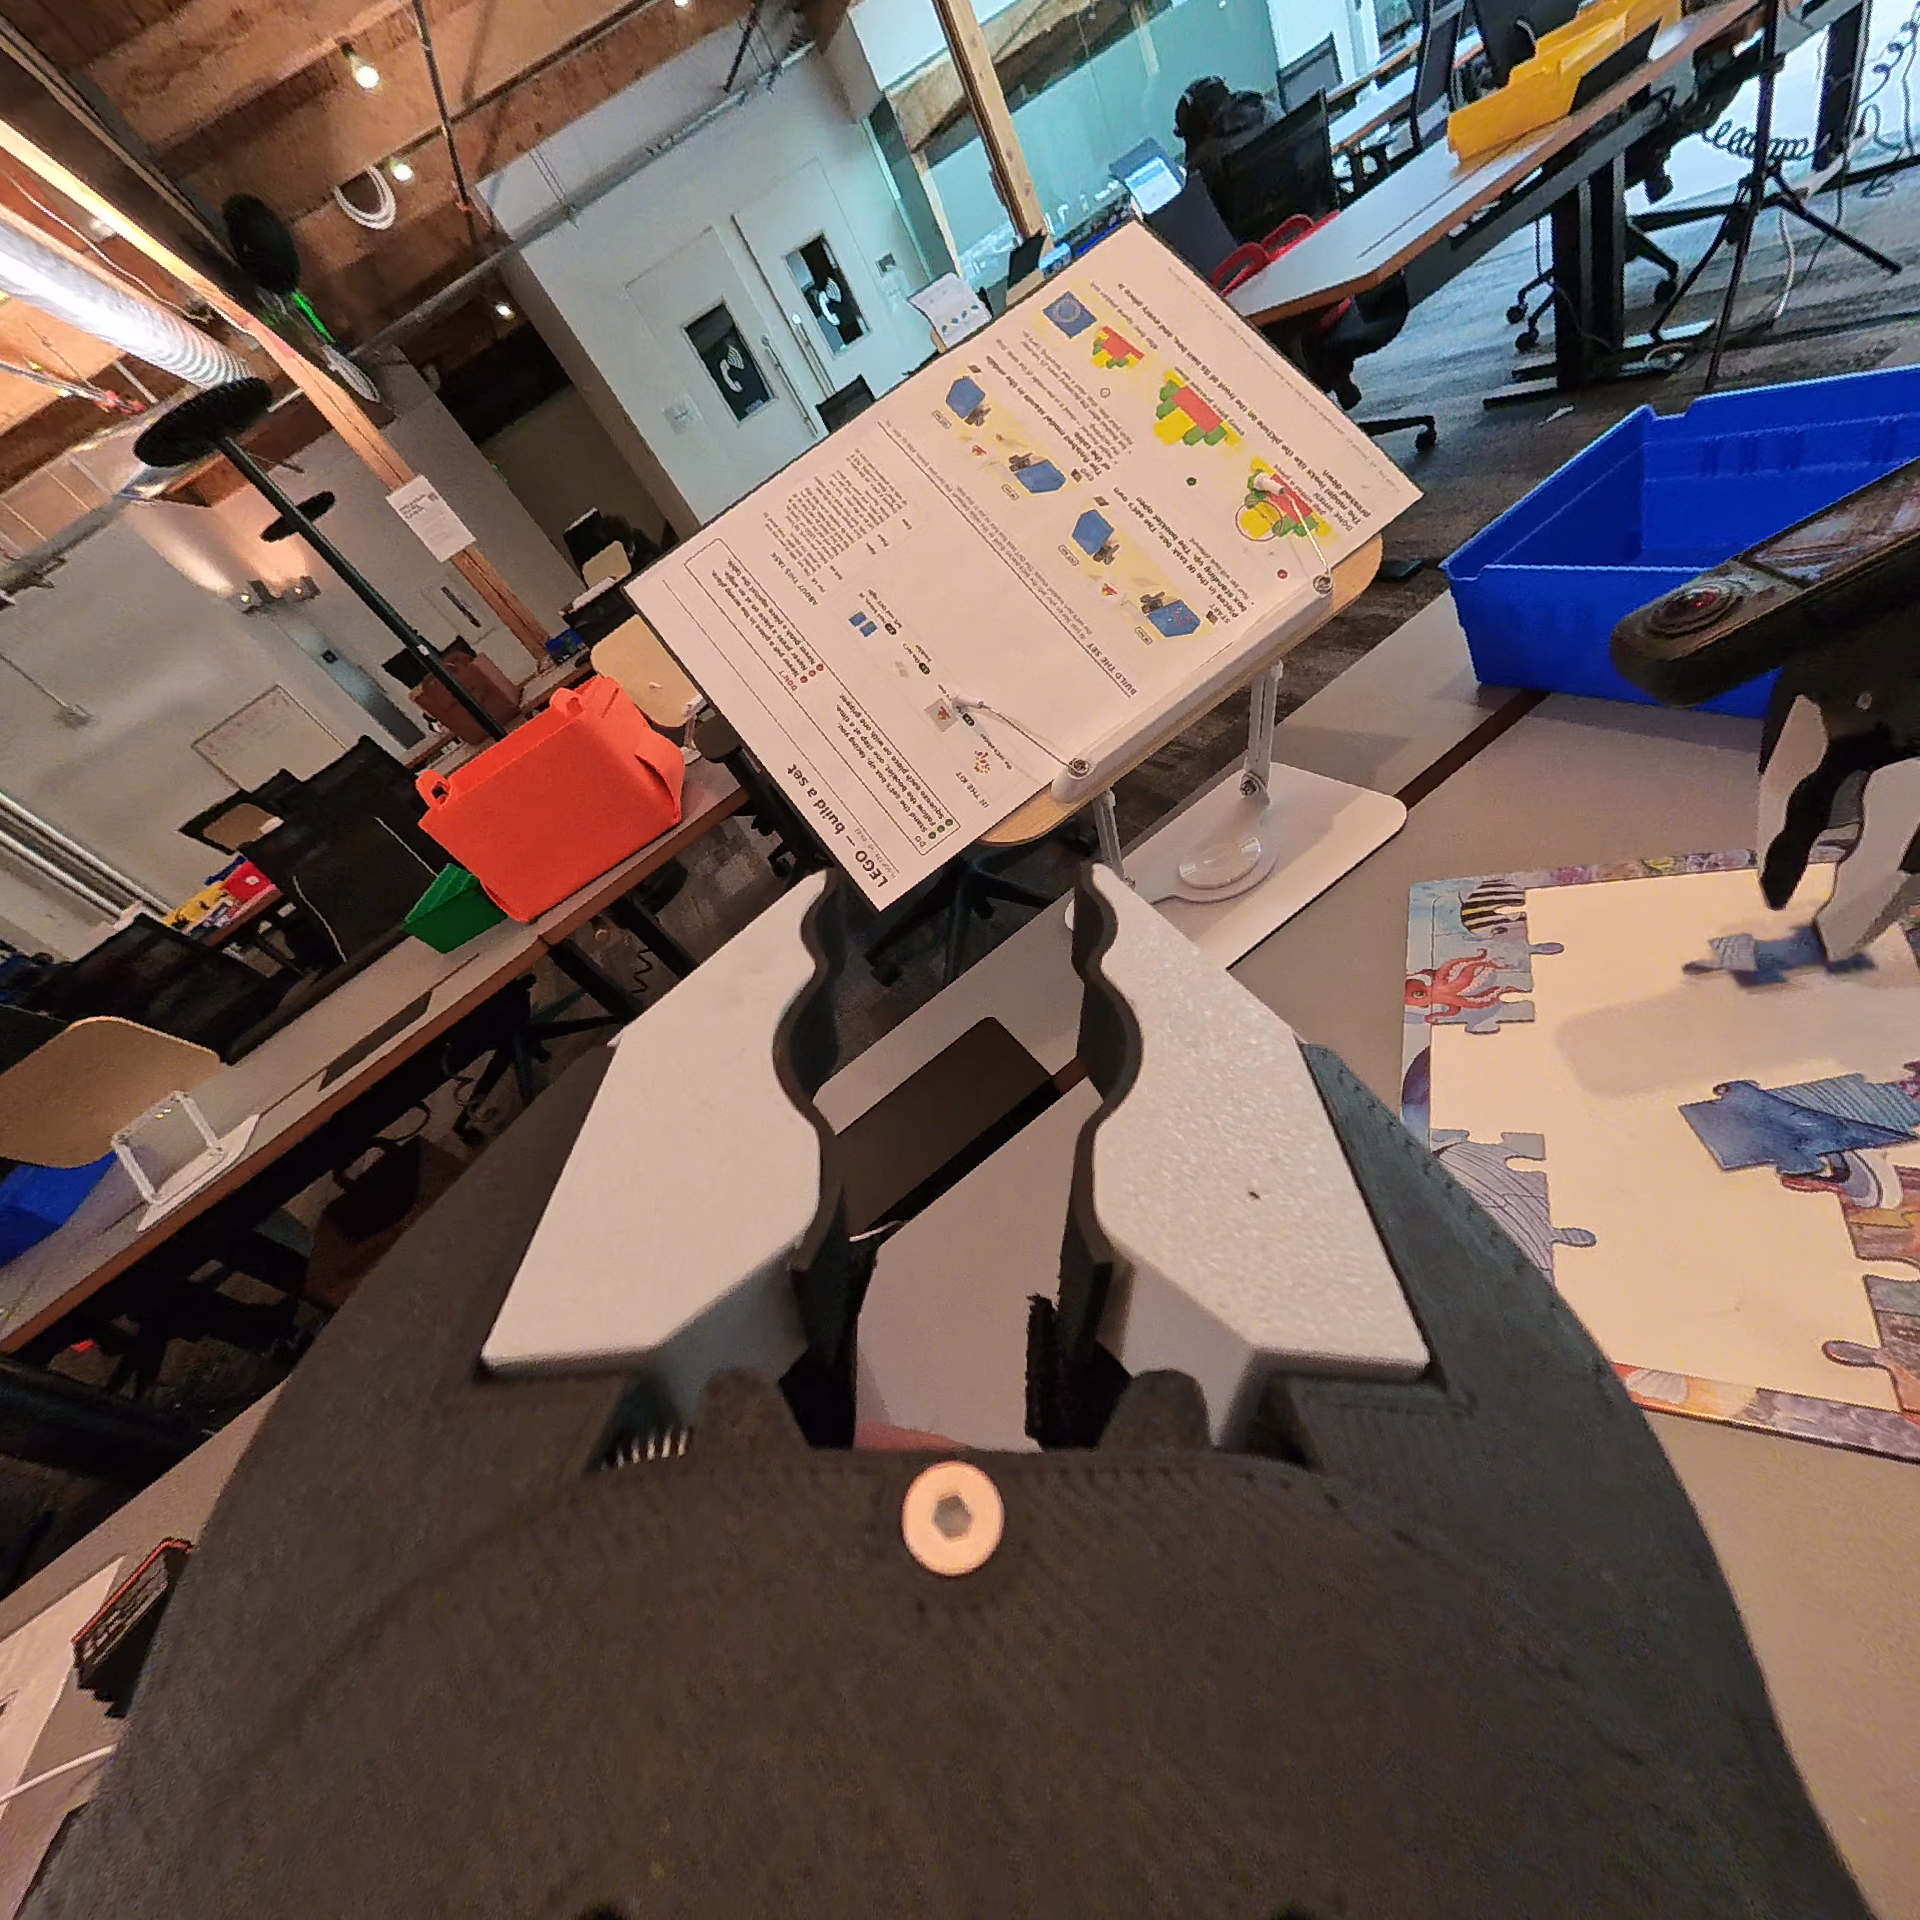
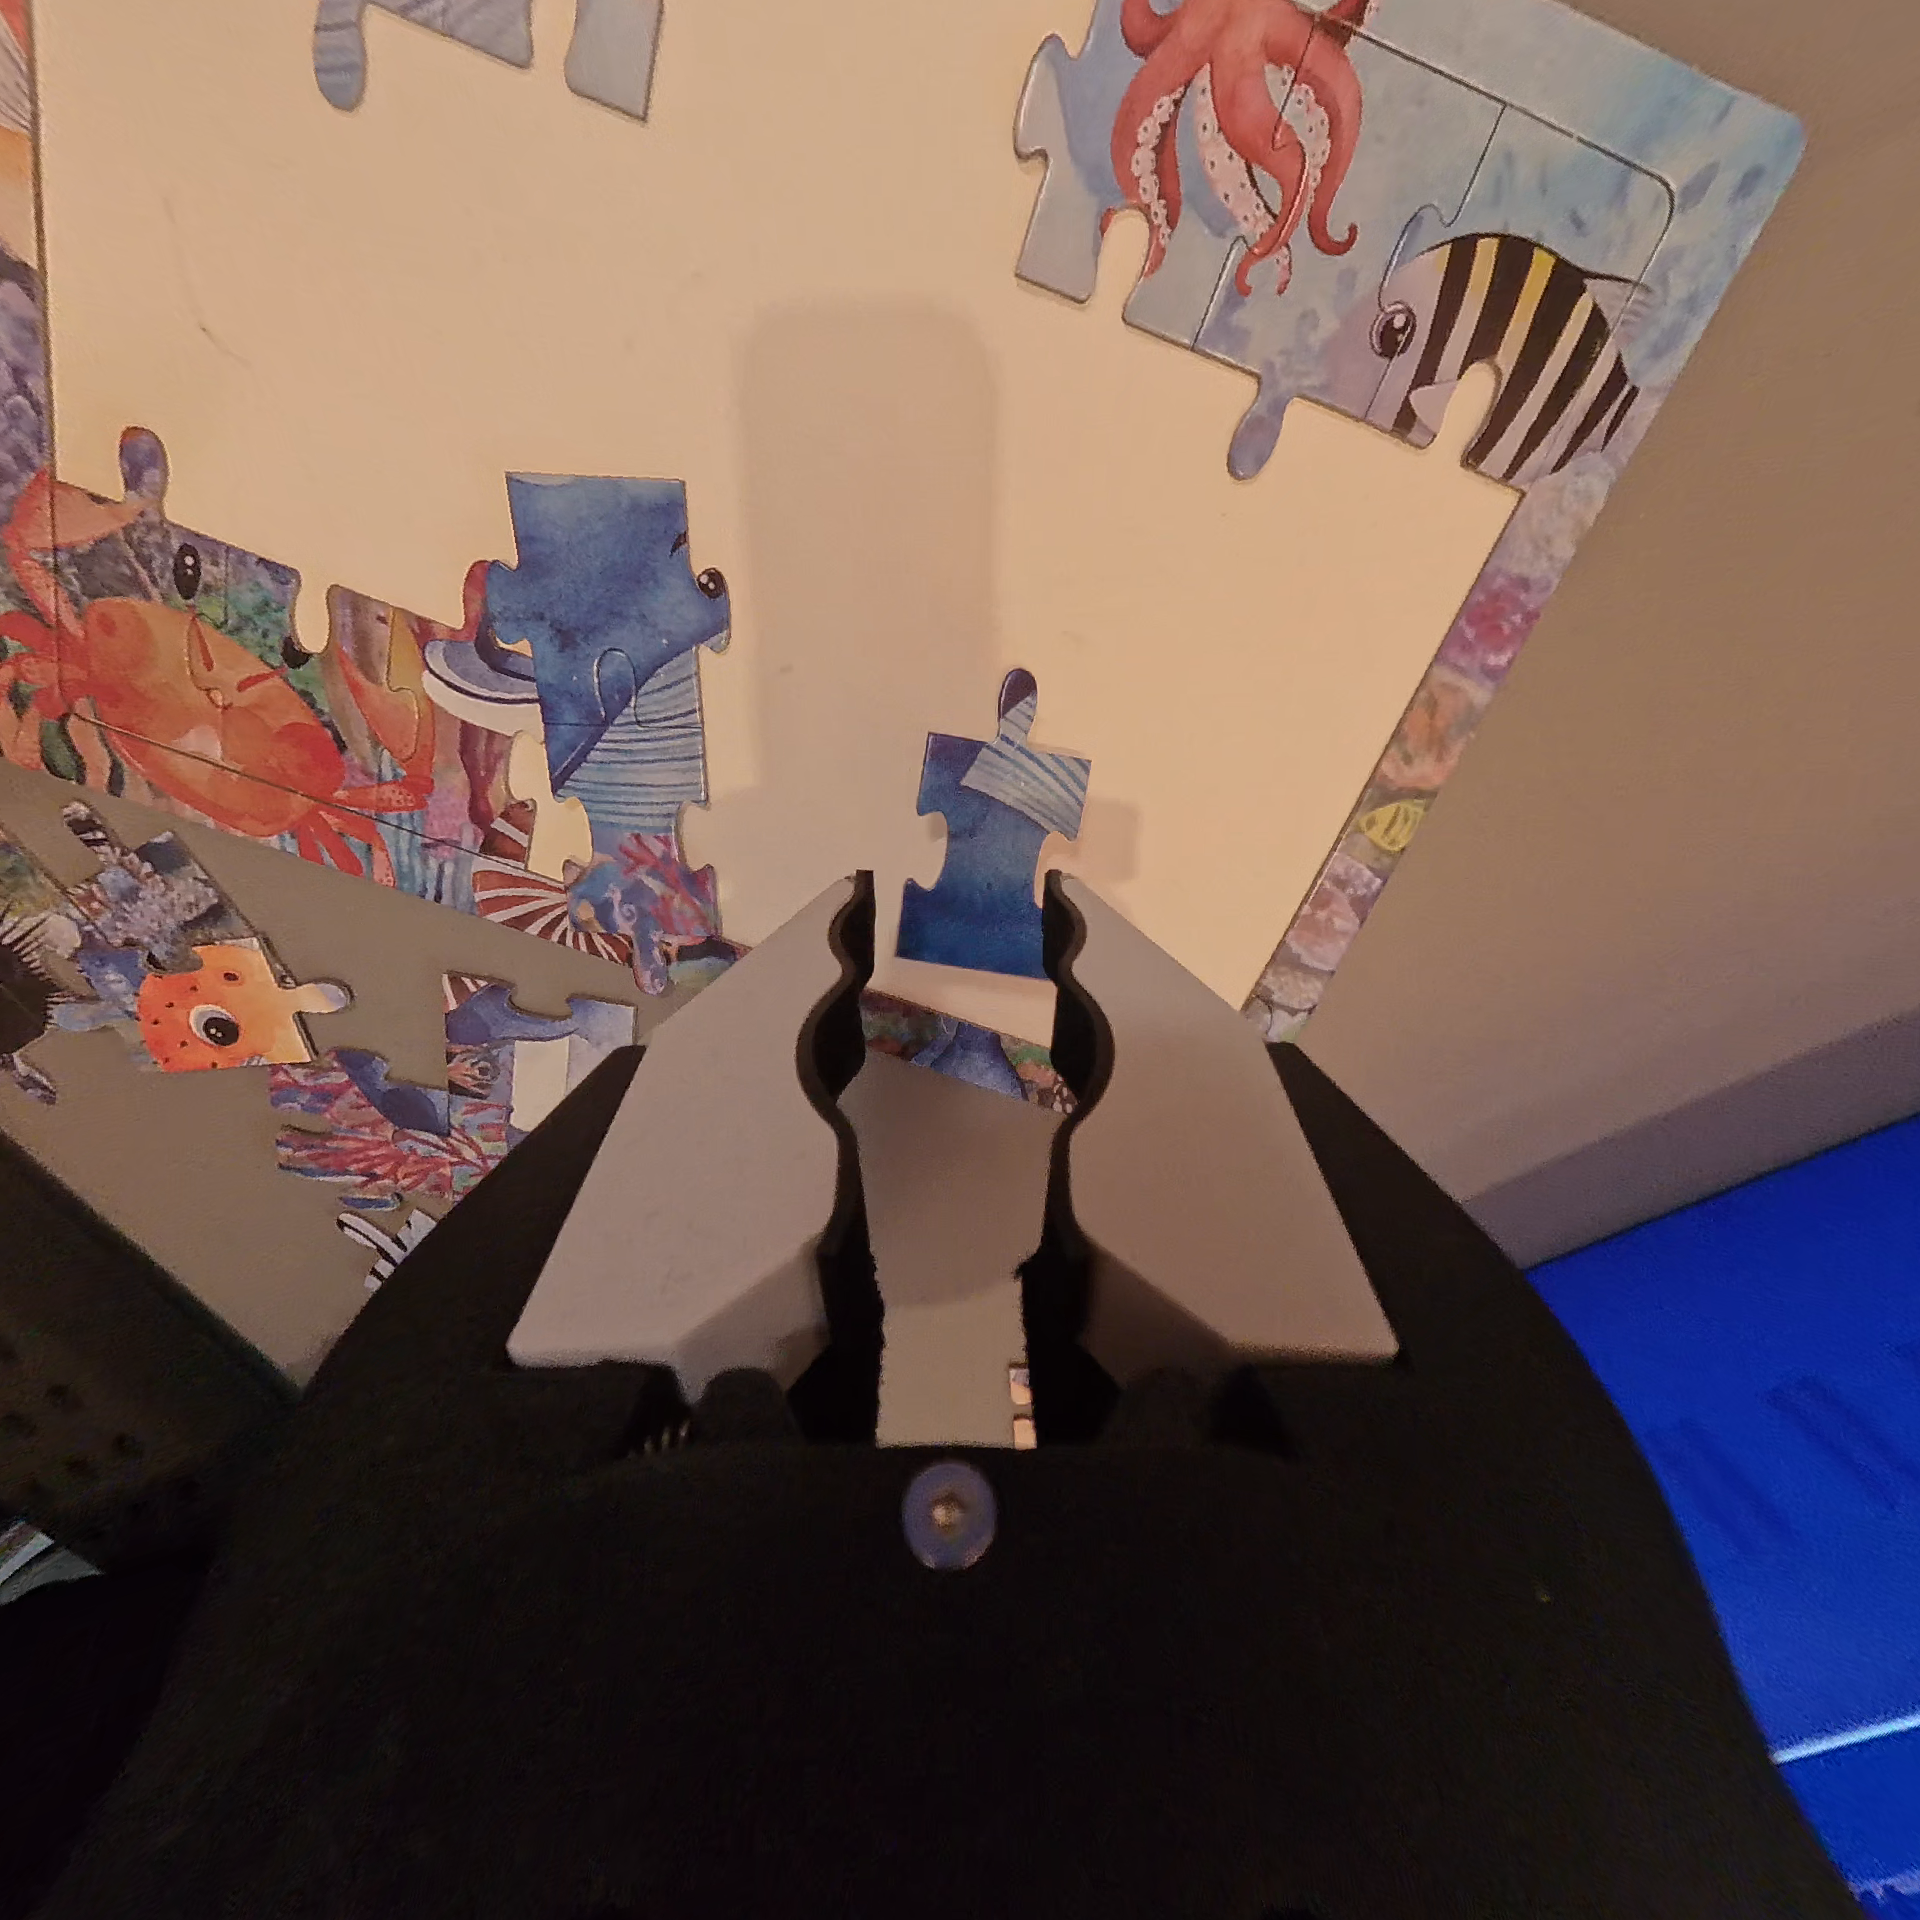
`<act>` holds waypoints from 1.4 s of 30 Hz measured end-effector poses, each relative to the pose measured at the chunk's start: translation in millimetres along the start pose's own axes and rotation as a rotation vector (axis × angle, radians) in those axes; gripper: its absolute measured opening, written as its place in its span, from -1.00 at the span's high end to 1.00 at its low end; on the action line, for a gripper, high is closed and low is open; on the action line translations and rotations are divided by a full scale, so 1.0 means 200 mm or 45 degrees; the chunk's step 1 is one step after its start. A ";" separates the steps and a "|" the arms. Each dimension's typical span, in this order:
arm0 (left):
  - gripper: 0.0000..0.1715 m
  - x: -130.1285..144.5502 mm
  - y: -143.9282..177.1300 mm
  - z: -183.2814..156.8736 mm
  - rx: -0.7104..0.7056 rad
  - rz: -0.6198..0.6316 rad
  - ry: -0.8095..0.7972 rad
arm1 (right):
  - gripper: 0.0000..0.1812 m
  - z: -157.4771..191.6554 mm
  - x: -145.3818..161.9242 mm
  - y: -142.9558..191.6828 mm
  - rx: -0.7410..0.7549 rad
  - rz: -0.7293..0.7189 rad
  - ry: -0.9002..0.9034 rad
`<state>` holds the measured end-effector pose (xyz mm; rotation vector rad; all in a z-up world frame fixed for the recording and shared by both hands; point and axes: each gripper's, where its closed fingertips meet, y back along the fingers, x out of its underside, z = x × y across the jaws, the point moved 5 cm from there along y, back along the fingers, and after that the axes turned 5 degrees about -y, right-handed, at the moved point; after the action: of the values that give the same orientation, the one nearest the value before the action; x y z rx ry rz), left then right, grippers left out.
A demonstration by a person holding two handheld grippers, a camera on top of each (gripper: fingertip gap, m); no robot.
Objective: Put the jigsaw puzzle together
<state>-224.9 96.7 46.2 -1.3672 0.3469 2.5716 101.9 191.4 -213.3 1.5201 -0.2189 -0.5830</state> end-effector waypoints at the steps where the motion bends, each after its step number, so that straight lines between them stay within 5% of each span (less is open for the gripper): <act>1: 0.51 0.00 0.00 0.00 0.001 -0.004 0.002 | 0.66 0.00 0.00 0.01 -0.005 -0.012 -0.003; 8: 0.51 -0.01 0.01 0.00 0.002 -0.016 0.002 | 0.58 0.03 -0.02 0.19 0.026 -0.170 0.009; 17: 0.50 -0.02 0.01 -0.02 0.030 -0.030 0.001 | 0.40 0.42 -0.22 0.66 0.117 -0.631 0.264; 21: 0.50 0.00 0.02 0.01 0.025 -0.034 0.025 | 0.38 0.56 -0.20 0.76 0.166 -0.702 0.355; 32: 0.50 0.00 0.03 0.01 0.046 -0.066 0.048 | 0.38 0.67 0.11 0.60 0.154 -0.535 0.305; 42: 0.50 -0.03 0.01 -0.03 0.091 -0.094 0.045 | 0.28 1.01 0.02 0.24 -0.085 -0.416 0.547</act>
<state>-218.5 93.2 48.1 -1.3753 0.3834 2.4543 18.6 11.5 -154.1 1.5878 0.3819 -0.4976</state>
